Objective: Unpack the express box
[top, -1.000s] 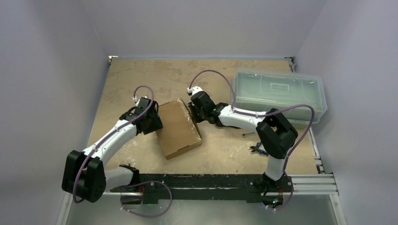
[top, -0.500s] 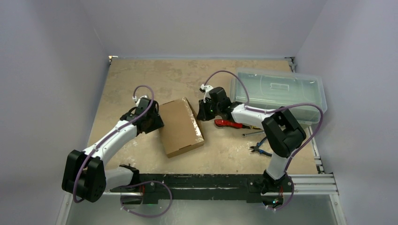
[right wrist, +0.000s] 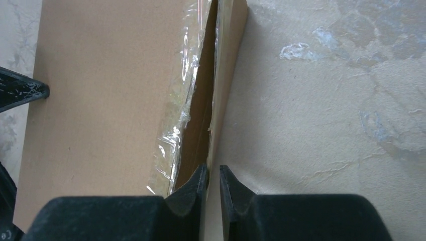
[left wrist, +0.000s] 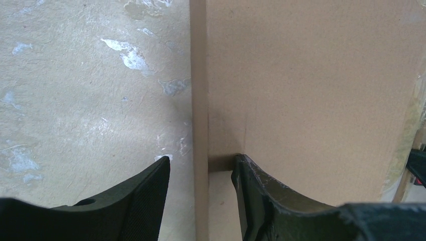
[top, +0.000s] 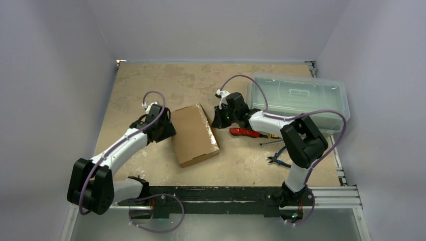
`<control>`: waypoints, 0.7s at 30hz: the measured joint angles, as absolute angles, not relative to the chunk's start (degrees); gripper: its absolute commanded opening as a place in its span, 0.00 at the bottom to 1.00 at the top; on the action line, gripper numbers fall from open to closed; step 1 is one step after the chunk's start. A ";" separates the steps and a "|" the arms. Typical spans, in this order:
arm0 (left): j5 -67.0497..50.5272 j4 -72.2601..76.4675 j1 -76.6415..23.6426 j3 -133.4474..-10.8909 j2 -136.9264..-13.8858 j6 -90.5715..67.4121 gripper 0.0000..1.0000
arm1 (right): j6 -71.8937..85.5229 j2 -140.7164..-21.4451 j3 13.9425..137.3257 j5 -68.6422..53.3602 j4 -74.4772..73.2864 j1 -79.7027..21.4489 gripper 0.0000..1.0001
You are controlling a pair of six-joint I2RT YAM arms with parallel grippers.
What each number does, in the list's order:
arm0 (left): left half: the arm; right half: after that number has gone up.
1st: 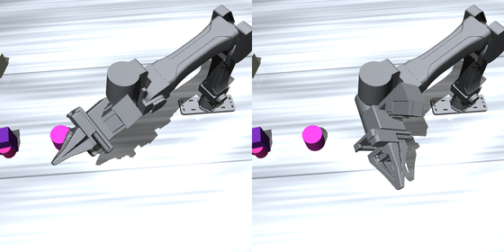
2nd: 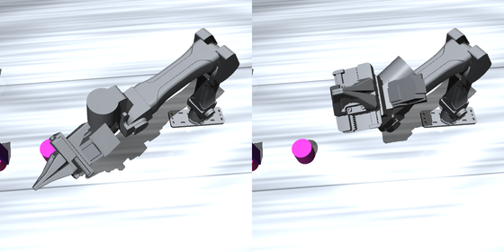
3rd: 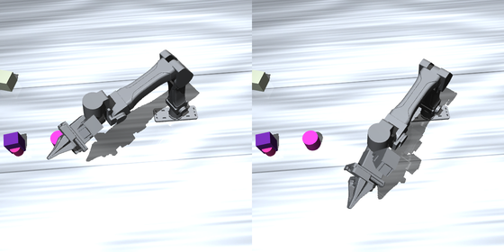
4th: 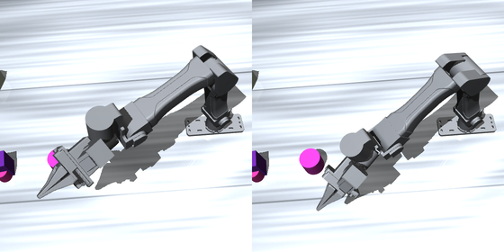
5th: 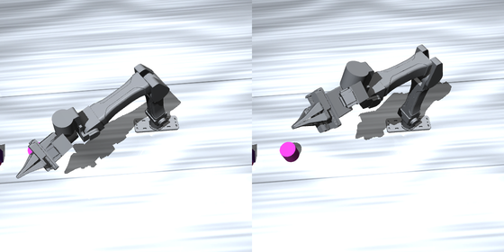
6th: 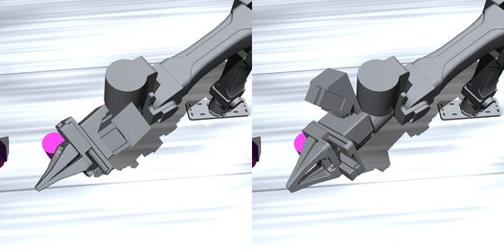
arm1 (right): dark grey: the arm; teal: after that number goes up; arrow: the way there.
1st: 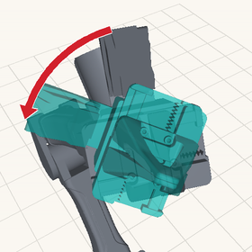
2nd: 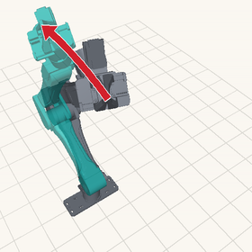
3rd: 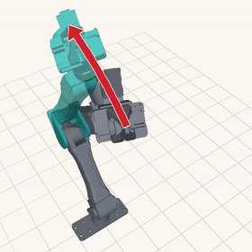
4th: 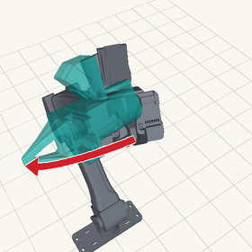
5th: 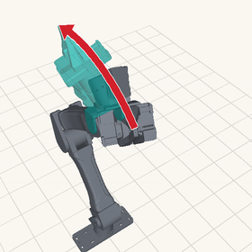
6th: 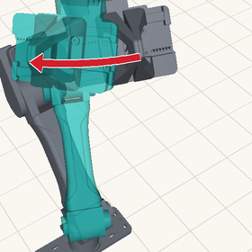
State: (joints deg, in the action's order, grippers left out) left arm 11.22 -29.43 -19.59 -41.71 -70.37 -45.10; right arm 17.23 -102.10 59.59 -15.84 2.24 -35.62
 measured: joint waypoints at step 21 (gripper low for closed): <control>8.45 -22.44 -16.49 -42.26 -74.13 -43.66 0.52 | 17.67 -102.04 66.04 -2.98 -6.68 -39.11 0.32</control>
